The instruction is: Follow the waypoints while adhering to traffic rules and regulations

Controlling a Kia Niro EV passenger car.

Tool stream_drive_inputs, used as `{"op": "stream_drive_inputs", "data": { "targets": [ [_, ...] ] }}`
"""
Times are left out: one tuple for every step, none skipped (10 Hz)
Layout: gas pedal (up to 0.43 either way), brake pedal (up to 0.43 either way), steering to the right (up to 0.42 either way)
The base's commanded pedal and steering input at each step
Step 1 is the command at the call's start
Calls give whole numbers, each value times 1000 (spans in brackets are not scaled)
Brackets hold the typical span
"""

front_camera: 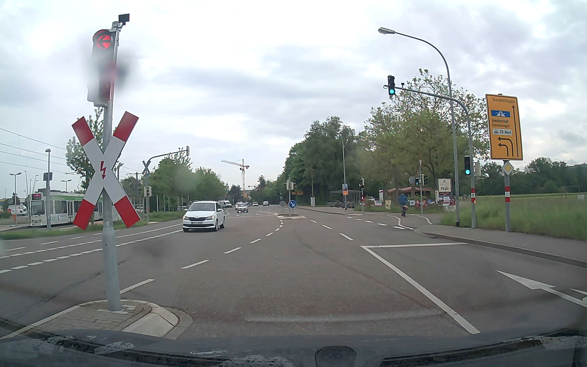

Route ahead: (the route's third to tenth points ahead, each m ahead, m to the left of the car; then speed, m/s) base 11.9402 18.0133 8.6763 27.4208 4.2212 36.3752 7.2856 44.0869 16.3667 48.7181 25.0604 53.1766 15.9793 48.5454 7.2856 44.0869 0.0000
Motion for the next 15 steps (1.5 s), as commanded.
{"op": "stream_drive_inputs", "data": {
  "targets": [
    [0,195,6],
    [0,195,6],
    [0,195,11],
    [0,195,23],
    [0,195,28],
    [0,195,26],
    [0,195,21],
    [0,195,15],
    [0,195,10],
    [0,195,10],
    [0,195,10],
    [0,195,10],
    [0,195,10],
    [0,195,10],
    [0,195,10]
  ]
}}
